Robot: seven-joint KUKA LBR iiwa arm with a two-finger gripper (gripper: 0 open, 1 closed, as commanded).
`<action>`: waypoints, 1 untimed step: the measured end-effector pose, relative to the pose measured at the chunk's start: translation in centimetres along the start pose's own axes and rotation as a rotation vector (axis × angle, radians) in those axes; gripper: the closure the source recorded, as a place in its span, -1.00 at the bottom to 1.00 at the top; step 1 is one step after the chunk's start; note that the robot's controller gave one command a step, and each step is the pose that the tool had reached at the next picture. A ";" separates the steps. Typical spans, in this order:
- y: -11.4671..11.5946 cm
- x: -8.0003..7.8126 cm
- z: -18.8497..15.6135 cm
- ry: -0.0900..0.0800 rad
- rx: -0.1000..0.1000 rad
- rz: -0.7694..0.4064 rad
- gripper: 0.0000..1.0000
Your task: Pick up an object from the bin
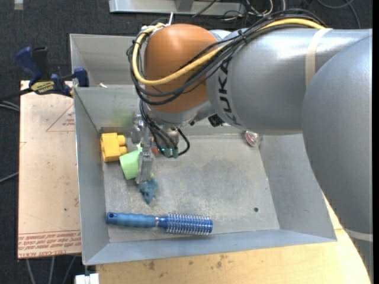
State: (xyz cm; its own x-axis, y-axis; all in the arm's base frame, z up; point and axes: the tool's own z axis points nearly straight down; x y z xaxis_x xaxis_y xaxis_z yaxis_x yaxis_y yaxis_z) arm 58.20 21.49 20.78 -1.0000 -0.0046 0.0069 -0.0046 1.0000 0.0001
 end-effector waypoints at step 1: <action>-4.8 -2.8 11.1 -0.016 -0.005 -0.013 -1.00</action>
Offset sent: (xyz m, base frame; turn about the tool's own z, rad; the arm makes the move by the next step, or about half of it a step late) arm 0.0244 -0.0484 -0.1121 -0.0155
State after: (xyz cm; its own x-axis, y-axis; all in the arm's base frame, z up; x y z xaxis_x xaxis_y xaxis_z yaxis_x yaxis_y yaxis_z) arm 60.97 16.72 9.70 -0.9998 -0.0174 -0.0095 -0.0174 0.9998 0.0051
